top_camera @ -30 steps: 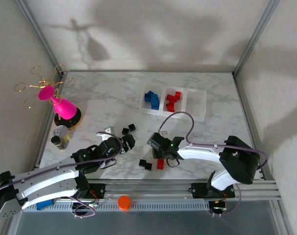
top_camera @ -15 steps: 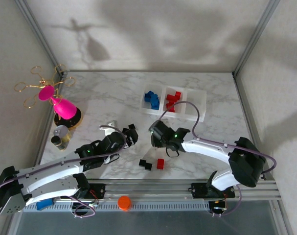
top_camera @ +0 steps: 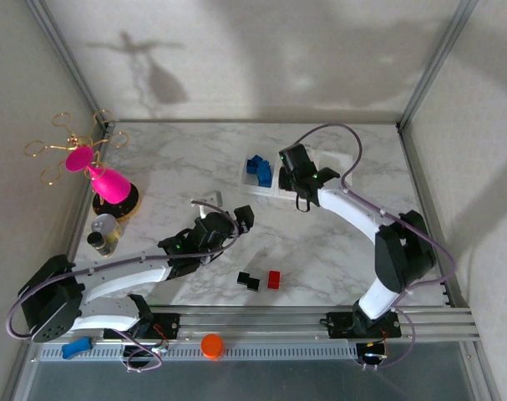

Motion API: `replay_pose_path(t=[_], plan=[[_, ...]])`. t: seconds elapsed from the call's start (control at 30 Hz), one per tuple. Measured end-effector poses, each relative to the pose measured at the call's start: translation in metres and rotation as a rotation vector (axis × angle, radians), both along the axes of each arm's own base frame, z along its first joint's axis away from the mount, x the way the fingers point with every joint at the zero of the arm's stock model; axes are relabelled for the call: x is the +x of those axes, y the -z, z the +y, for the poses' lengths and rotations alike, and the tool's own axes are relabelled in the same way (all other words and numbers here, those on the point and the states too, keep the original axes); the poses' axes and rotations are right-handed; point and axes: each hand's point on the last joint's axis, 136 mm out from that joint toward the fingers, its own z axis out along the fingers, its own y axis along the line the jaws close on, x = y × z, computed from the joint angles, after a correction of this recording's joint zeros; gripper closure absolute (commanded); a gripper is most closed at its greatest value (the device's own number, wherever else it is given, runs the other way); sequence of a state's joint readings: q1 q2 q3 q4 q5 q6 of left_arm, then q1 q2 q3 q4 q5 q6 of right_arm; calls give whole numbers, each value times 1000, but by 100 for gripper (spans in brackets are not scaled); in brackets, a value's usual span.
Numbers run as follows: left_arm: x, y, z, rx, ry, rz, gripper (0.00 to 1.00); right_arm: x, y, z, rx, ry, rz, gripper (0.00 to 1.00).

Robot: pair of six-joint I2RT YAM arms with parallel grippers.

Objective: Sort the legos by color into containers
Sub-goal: Place the lego in the container.

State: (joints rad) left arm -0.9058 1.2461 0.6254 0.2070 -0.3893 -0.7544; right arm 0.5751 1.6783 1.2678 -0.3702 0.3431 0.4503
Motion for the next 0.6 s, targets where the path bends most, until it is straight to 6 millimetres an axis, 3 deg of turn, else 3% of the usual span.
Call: replay_pose_path(t=[0.13,0.4,0.6], plan=[[9,2,-8,5,33,-40,0,33,12,-11,-33,27,10,57],[8,-1,-12,12,94,-129,0,83,25,-22,-63,56,5,54],[3,17,-6,35,122,-138,0,106,33,-22,-77,55,4,50]])
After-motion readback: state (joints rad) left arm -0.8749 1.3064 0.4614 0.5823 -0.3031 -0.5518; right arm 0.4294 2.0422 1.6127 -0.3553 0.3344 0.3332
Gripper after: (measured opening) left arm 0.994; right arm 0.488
